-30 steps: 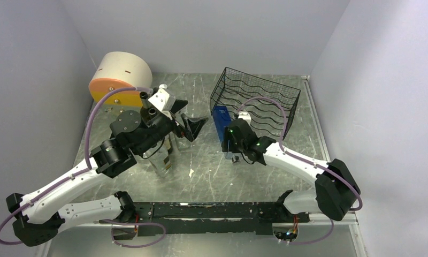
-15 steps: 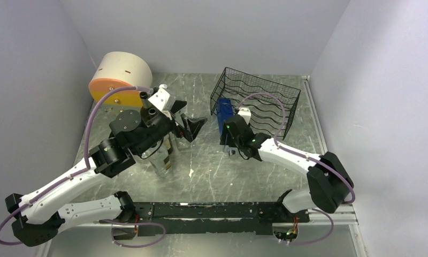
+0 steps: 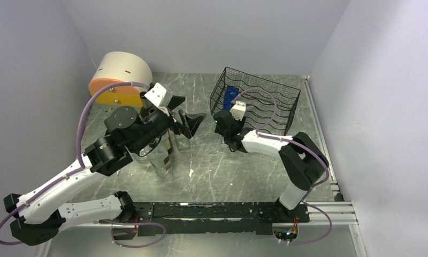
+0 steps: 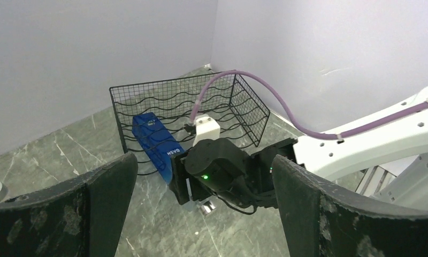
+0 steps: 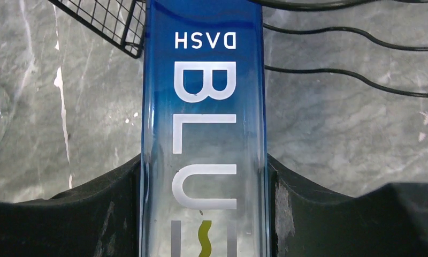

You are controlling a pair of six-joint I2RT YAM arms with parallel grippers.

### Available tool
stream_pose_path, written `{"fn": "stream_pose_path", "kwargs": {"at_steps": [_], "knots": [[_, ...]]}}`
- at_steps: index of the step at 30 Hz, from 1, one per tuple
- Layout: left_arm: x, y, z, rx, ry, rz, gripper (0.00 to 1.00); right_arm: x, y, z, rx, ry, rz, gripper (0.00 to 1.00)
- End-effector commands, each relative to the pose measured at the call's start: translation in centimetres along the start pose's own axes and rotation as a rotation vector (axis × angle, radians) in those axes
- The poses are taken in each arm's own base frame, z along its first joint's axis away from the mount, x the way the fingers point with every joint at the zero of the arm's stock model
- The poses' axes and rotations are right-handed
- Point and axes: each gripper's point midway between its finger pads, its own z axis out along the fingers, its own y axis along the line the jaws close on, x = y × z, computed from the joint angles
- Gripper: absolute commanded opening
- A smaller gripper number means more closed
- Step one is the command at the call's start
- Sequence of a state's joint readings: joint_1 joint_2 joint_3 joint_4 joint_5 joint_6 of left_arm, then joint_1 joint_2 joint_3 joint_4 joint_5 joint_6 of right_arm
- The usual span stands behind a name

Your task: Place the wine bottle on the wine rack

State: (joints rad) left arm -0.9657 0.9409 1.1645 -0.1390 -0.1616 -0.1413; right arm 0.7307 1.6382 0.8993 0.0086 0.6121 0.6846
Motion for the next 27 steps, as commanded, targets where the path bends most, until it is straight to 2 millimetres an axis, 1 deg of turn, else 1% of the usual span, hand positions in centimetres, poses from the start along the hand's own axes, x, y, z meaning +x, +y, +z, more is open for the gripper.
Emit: {"fn": "stream_pose_path", "kwargs": {"at_steps": [1, 6, 10, 16, 20, 23, 27], "knots": [[-1.5, -0.1, 0.0, -0.001, -0.028, 0.019, 1.0, -10.2, 4.6, -0.2, -0.038, -0.323, 0.236, 0.0], [-2.2, -0.2, 0.6, -0.002, -0.012, 0.049, 1.0, -10.2, 4.8, 1.2, 0.036, -0.322, 0.291, 0.0], [-2.2, -0.2, 1.1, -0.006, 0.002, 0.057, 1.0, -9.6, 5.0, 2.3, 0.079, -0.313, 0.3, 0.0], [-2.7, -0.3, 1.6, -0.009, 0.006, 0.065, 1.0, -8.7, 4.5, 3.6, 0.146, -0.299, 0.294, 0.0], [-2.9, -0.2, 1.8, -0.013, 0.002, 0.072, 1.0, -8.2, 5.1, 4.5, 0.139, -0.275, 0.283, 0.0], [-3.0, -0.2, 1.7, -0.015, -0.003, 0.073, 1.0, -7.8, 5.6, 5.2, 0.13, -0.249, 0.278, 0.05], [-2.9, -0.2, 1.4, -0.012, 0.001, 0.072, 1.0, -7.5, 6.3, 6.0, 0.106, -0.221, 0.286, 0.15]]}}
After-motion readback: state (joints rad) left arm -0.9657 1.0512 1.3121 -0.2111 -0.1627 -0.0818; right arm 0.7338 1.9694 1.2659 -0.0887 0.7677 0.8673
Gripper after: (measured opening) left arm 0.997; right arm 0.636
